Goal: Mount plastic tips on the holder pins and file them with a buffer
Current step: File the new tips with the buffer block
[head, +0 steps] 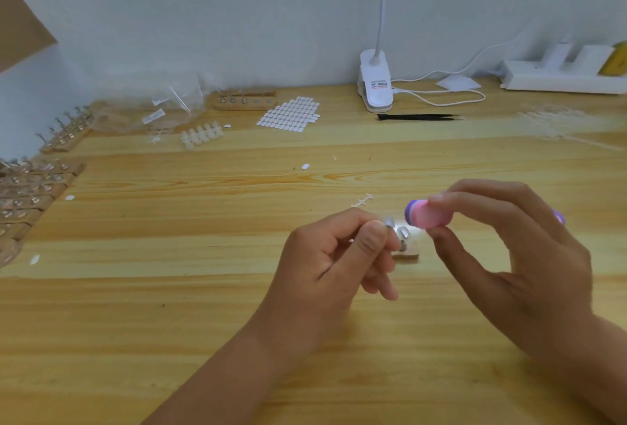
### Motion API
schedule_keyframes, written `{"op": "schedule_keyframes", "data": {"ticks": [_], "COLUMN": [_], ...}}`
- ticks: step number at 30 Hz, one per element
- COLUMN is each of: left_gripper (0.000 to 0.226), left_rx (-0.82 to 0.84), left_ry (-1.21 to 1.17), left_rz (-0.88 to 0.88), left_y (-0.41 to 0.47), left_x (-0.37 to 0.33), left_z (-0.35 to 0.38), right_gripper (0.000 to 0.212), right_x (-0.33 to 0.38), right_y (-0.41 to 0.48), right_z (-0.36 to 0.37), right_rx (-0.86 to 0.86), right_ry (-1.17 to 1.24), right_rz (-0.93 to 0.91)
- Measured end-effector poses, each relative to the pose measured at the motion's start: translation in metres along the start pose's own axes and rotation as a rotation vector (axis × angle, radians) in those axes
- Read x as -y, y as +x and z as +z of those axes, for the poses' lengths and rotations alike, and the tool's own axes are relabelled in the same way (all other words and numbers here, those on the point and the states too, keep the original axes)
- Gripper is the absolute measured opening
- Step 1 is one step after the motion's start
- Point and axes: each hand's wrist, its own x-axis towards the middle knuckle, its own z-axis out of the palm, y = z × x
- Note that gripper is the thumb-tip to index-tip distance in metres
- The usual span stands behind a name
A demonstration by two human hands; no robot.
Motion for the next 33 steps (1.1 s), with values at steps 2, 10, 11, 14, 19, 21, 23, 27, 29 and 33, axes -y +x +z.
{"op": "schedule_keyframes", "data": {"ticks": [2,10,11,14,19,21,23,27,29,33], "left_gripper": [0.025,0.026,0.026,0.027,0.029,0.028,0.029,0.030,0.029,0.031], "left_rx": [0.017,0.049,0.059,0.081,0.087,0.101,0.104,0.122,0.133,0.134], "left_ry": [0.001,0.025,0.009,-0.005,-0.021,-0.030,-0.025,-0.024,-0.020,-0.004], "left_rz": [-0.003,-0.049,-0.049,-0.056,-0.060,-0.056,-0.070,-0.069,-0.065,-0.092], "left_y": [-0.001,-0.002,-0.002,-0.002,-0.001,-0.001,-0.001,-0.001,-0.001,-0.001], "left_x": [0.000,-0.003,-0.004,-0.005,-0.005,-0.004,-0.004,-0.004,-0.004,-0.003], "left_z": [0.002,0.002,0.002,0.000,-0.001,-0.001,-0.001,-0.001,0.000,-0.003], "right_gripper": [0.030,0.027,0.027,0.022,0.023,0.023,0.025,0.023,0.027,0.021], "right_x": [0.006,0.008,0.010,0.008,0.004,0.006,0.002,0.006,0.009,-0.001], "right_y": [-0.001,-0.001,-0.002,-0.003,-0.001,-0.002,0.000,0.000,-0.001,0.002], "right_z": [0.001,0.002,0.003,0.004,0.002,0.004,0.001,0.000,0.002,-0.003], "right_rx": [0.014,0.111,0.105,0.095,0.093,0.096,0.102,0.105,0.111,0.129], "right_ry": [0.029,0.120,0.136,0.115,0.110,0.108,0.100,0.121,0.125,0.102], "right_rz": [-0.039,-0.095,-0.106,-0.149,-0.108,-0.163,-0.149,-0.126,-0.165,-0.100]}}
